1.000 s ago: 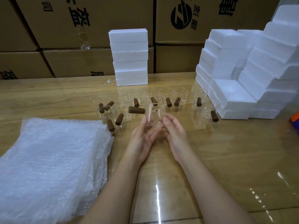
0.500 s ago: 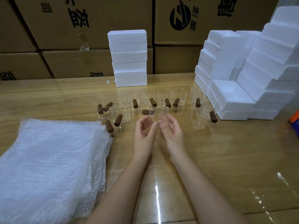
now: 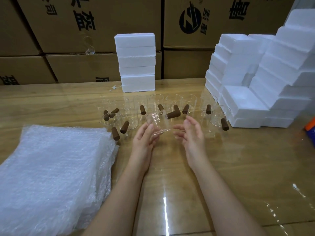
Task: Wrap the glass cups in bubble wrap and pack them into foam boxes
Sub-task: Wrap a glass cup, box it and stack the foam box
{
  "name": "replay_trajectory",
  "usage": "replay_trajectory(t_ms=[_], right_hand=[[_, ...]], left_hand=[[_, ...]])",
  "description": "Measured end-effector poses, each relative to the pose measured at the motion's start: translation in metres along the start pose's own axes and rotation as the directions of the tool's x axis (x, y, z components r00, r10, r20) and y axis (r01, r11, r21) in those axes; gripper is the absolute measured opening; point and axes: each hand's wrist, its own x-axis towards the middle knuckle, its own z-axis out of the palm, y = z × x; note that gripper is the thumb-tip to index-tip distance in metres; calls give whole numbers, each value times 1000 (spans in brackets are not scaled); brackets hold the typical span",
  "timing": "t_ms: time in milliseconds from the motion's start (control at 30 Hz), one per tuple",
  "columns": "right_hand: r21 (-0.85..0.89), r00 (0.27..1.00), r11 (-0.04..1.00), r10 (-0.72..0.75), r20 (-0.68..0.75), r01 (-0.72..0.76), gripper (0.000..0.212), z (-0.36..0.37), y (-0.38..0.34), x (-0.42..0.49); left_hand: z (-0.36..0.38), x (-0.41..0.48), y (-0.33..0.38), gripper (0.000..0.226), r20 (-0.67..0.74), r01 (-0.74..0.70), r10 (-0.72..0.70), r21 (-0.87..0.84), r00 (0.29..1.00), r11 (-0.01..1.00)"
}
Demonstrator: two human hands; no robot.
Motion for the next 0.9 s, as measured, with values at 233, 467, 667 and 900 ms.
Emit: replay_trajectory(t_ms=[233,467,667,900], right_hand=[[-179,1000,984,4,29,1,13,-26,-10,14],[-367,999,930,28,32,-14,12,-38,4,17],[-440,997,898,28,67,4,11,-42,10,19],[-517,995,856,52,88,1,13,-38,7,15]], left_hand=[[4,-7,1,42,67,8,-15,95,998,995],[19,-18,24,26,-93,-133,233,596,968,792],[8,-33,110,14,41,-106,437,986,899,125],[-41,-48,164,52,-431,397,23,808,902,-436]])
